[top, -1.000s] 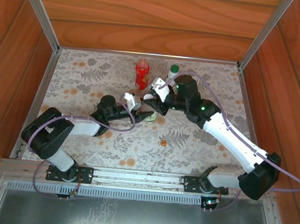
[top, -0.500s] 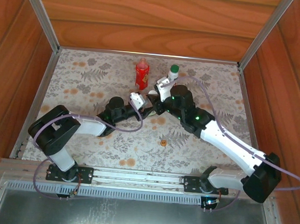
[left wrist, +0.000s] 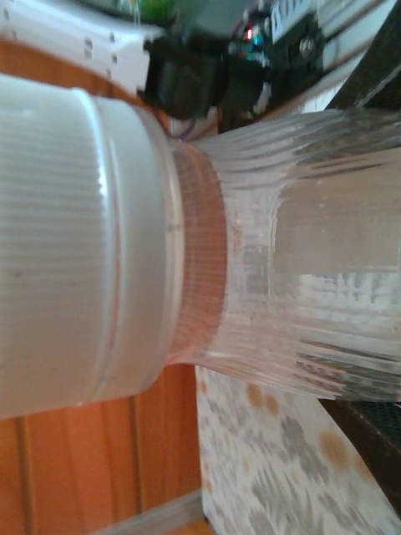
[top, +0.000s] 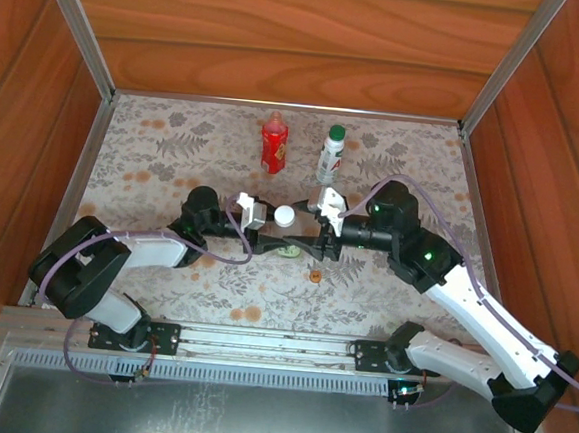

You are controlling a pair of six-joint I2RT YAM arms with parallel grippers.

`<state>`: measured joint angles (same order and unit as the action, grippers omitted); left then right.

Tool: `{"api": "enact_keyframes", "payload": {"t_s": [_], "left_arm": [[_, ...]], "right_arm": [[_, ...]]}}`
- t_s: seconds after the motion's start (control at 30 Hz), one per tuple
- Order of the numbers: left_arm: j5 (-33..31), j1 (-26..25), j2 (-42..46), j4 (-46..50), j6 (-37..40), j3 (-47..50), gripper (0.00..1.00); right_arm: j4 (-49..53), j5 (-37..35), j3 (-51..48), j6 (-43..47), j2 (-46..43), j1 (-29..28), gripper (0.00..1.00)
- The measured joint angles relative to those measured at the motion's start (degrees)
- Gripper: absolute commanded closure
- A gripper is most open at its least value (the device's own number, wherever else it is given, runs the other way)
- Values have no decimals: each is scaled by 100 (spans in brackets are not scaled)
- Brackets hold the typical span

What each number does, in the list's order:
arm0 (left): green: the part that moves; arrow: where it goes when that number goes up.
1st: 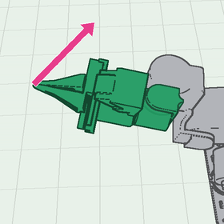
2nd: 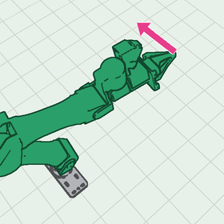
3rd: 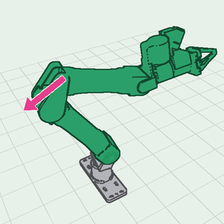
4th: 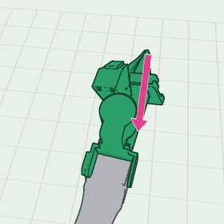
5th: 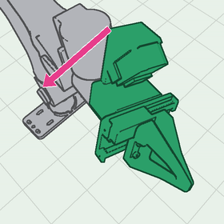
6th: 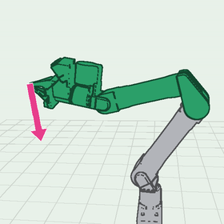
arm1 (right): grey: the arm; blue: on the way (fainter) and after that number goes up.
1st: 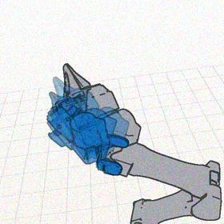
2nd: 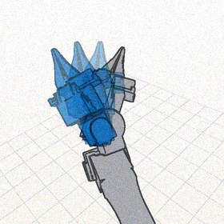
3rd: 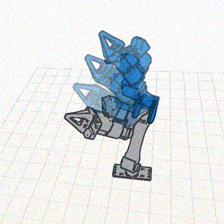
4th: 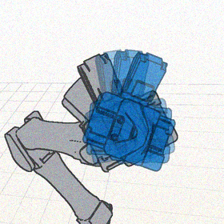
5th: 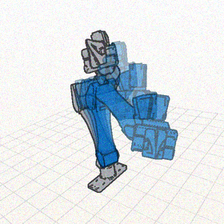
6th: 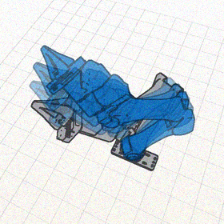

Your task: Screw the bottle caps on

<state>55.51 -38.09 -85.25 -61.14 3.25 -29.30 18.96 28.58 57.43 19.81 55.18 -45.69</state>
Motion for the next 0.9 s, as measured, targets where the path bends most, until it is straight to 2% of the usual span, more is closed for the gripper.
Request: {"api": "enact_keyframes", "payload": {"t_s": [0.17,0.3,0.47,0.8,0.9], "left_arm": [[616,-55,0,44,-140,-142,42],[861,-83,0,79,-181,-160,42],[992,-105,0,96,-179,-160,42],[1038,-105,0,188,-175,-160,42],[1029,-103,0,234,-170,-160,42]], "right_arm": [[387,258,319,240,380,0,32],[557,299,459,330,678,0,33],[688,328,533,404,870,0,45],[693,446,568,378,990,2,55],[715,446,573,354,1012,4,67]]}}
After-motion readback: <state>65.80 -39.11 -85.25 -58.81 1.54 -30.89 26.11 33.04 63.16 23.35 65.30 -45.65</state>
